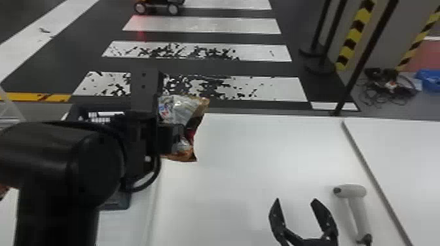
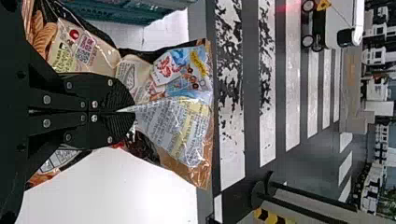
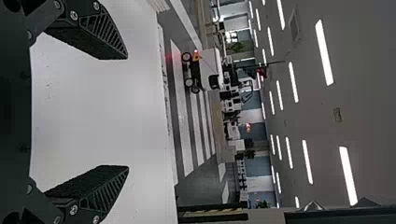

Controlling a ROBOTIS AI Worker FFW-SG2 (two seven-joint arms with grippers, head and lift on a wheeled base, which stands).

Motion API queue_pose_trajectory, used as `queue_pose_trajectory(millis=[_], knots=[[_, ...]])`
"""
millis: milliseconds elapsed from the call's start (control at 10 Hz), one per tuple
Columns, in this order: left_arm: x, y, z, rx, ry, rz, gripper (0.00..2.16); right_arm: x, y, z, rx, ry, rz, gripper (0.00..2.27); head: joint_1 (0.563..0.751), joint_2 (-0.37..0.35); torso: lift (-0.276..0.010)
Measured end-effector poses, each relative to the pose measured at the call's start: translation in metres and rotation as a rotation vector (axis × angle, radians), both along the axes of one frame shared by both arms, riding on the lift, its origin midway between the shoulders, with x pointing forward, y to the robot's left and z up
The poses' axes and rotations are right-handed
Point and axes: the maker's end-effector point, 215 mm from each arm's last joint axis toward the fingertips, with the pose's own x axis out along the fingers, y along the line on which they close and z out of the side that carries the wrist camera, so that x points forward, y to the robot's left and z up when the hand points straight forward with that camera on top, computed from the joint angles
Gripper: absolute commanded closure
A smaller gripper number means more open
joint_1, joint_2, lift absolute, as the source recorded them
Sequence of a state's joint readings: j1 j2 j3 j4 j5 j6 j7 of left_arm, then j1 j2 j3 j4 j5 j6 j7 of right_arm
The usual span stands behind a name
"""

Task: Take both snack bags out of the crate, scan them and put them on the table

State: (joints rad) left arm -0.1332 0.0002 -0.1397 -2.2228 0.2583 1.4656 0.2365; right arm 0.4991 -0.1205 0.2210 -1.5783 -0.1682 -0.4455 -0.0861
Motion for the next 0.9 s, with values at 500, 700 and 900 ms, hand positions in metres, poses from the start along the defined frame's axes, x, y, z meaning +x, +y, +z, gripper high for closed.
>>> queue_pose_trajectory(millis=[500,700,900], knots=[[-0.024,-0.070,-0.024,-0.007,-0.092,0.000,2.15,0.001,0.000,0.001,0.001,-0.002,-0.001,0.16,0.695,-0.130,-0.094],[-0.033,-0.091,-0.040,-0.044,-0.098,0.008,2.14,0.001,0.001,0.001,0.002,-0.002,0.001,0.16,0.695,-0.154,-0.094],[-0.044,-0.107,-0.062,-0.099,-0.060,0.012,2.14,-0.001,0.002,0.000,0.003,0.001,0.002,0.16,0.695,-0.178,-0.094]])
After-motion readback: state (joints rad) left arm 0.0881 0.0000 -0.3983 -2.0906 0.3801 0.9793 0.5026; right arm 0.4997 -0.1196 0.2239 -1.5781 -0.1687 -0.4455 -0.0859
